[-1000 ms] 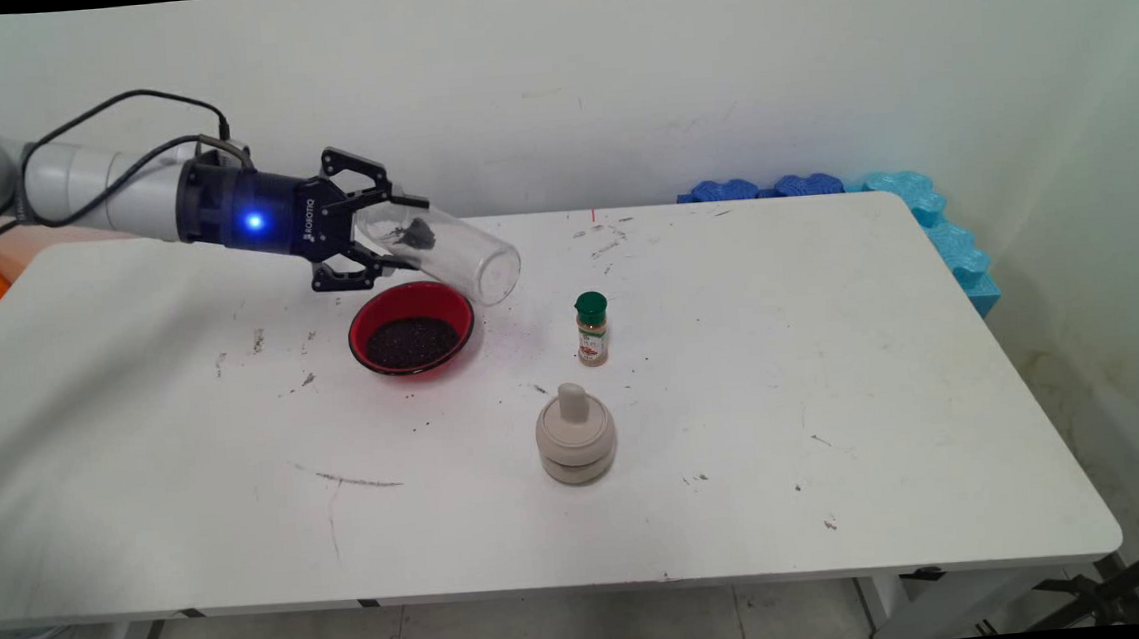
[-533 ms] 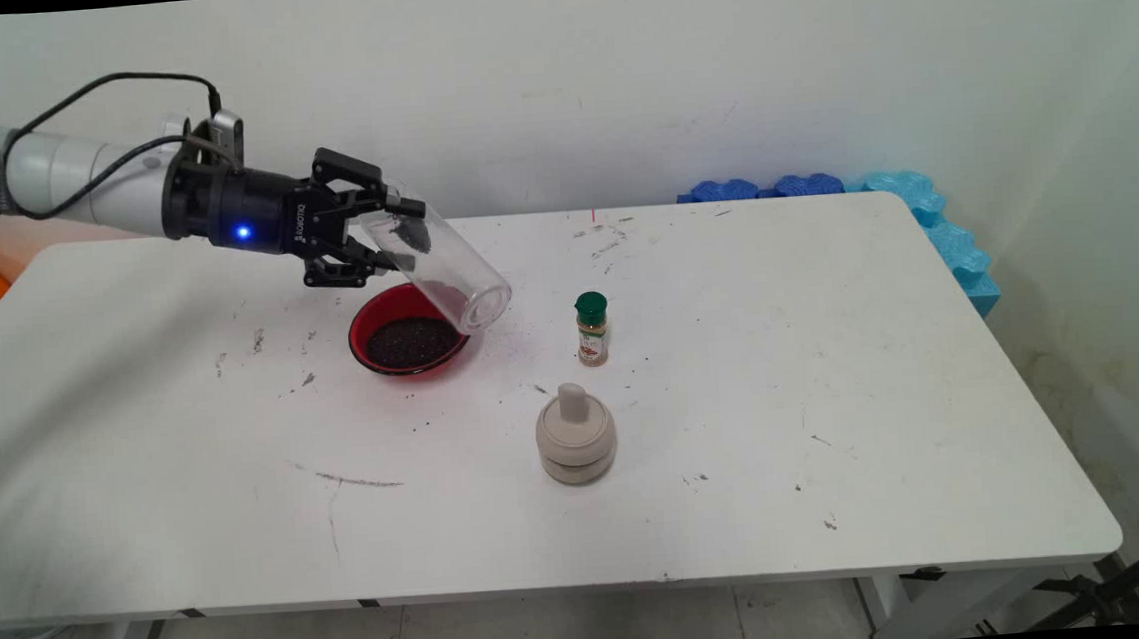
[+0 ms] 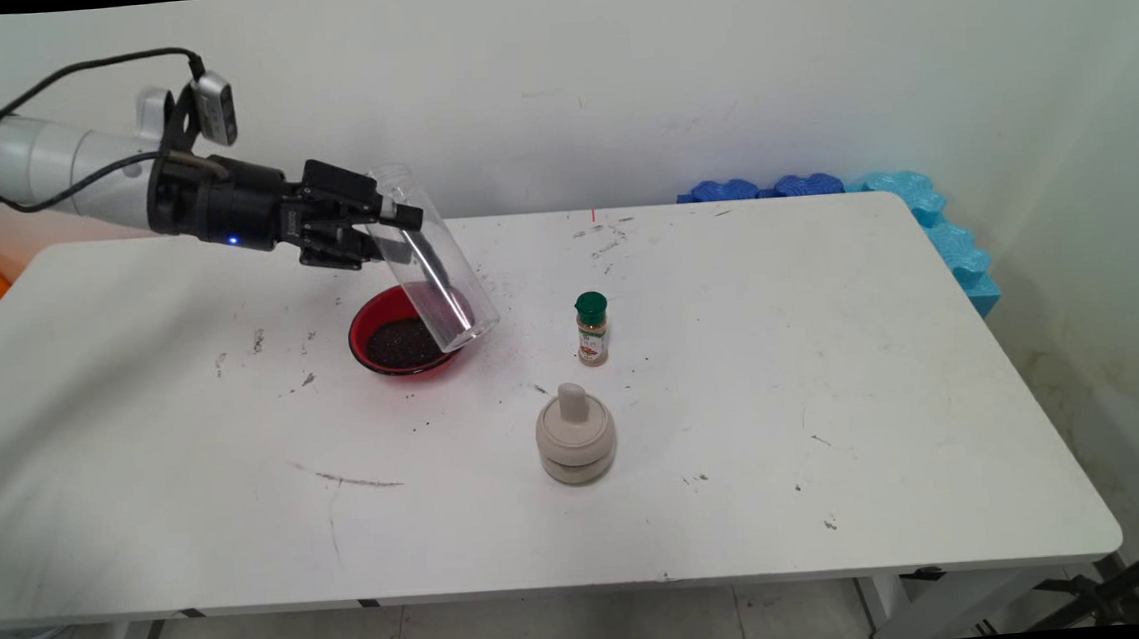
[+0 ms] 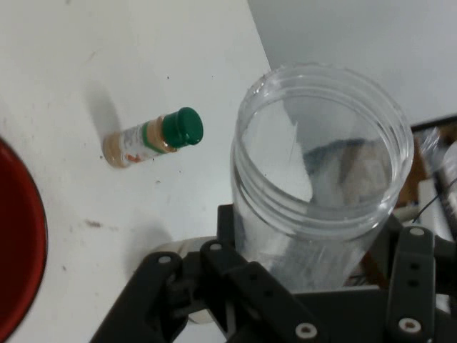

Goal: Pour the black seasoning powder in the red bowl

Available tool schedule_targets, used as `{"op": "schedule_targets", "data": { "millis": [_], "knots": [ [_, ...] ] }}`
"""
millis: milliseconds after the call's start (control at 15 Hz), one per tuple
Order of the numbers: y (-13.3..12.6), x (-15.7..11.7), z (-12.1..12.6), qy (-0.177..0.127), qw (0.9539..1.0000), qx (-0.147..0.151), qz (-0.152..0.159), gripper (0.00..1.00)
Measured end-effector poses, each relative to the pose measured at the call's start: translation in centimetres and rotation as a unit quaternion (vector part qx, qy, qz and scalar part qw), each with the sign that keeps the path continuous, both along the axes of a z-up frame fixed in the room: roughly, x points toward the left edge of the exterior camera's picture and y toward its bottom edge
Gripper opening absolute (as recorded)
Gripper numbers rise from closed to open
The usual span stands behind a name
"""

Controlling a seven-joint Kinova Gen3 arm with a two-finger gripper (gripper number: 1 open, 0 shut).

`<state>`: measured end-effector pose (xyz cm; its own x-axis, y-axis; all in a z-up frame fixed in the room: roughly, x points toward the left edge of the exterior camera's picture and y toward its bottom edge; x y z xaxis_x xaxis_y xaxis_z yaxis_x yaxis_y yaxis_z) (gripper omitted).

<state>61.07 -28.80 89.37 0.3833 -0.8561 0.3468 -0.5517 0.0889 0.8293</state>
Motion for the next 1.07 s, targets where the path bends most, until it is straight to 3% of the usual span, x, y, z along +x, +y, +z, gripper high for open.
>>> {"op": "schedule_targets", "data": {
  "millis": [200, 467, 867, 1067],
  "knots": [
    [0.5, -0.5, 0.9, -0.044, 0.9971, -0.053, -0.033, 0.00],
    [1.1, -1.2, 1.8, -0.096, 0.9868, -0.110, -0.070, 0.00],
    [2.1, -2.1, 2.7, -0.155, 0.9651, -0.176, -0.116, 0.00],
    [2.6, -2.5, 2.8, -0.185, 0.9488, -0.212, -0.144, 0.00]
  ]
}}
